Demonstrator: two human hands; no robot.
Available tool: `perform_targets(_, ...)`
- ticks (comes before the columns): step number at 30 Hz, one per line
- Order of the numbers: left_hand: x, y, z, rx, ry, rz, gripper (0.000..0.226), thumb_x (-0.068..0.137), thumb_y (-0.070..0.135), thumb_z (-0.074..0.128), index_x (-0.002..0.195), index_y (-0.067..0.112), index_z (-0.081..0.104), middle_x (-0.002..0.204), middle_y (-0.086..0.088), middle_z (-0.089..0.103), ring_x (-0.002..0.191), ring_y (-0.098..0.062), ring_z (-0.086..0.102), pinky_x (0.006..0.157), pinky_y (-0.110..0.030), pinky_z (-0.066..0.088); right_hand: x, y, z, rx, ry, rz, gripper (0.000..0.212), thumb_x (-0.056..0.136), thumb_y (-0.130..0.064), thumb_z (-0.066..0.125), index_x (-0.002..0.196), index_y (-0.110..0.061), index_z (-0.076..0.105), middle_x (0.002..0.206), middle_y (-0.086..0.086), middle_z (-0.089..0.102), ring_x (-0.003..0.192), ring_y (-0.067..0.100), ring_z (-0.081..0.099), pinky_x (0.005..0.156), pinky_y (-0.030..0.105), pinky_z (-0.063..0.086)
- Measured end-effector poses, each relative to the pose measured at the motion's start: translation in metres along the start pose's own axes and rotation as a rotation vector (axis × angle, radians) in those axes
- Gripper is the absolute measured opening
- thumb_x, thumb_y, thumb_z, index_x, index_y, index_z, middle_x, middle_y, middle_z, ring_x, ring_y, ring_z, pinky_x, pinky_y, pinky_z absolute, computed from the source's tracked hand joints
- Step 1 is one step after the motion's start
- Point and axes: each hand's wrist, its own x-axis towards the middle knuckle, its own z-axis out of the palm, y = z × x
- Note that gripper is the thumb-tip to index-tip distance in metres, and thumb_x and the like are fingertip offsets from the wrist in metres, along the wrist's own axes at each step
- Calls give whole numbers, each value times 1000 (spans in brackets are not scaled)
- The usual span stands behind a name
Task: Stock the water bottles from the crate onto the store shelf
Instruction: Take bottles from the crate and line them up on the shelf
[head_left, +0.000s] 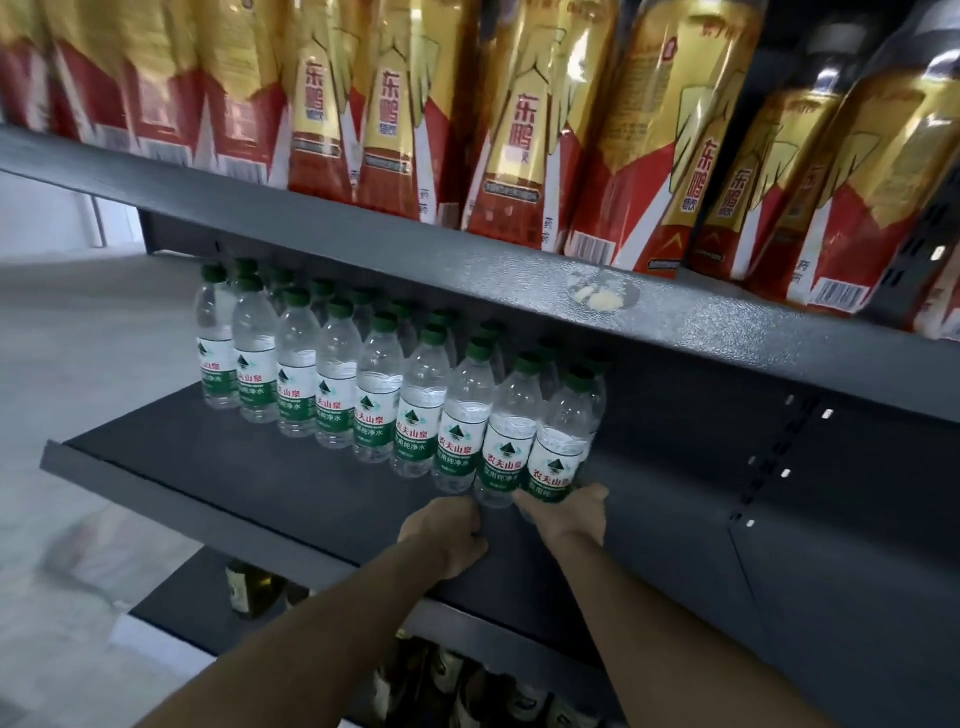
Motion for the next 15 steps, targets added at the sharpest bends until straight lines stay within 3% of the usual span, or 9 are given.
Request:
perform_targets(2,-14,-4,-6,3,38,29,30,94,35,57,118,18,63,128,-5,60,118,-27,57,95,-38,49,-17,0,-6,30,1,9,92,61,-42,91,123,-5,35,130,13,53,116,31,57,85,30,47)
perform_targets(5,-47,-14,-11,-4,94,58,34,96,37,55,121,15,62,126,-6,61,118,-28,58,94,-39,49,-57,1,-16,55,-3,40,75,67,-48,85,112,-14,36,121,9,57,101,27,59,75,30,44)
perform_targets(11,-113,-38,-27,-48,71,120,19,94,26,57,106,14,66,110,-5,67,103,-26,63,88,-39,54,-146,0,-24,-54,-29,57,73,81,-52,72,131,-11,39,130,10,55,118,30,55,89,31,44)
perform_targets(15,-151,-50,-38,-32,86,124,21,94,30,57,107,15,64,111,-5,65,105,-25,62,92,-41,53,-200,-5,-20,-121,-89,4,69,85,-55,66,133,-12,42,129,6,55,118,26,54,83,26,41)
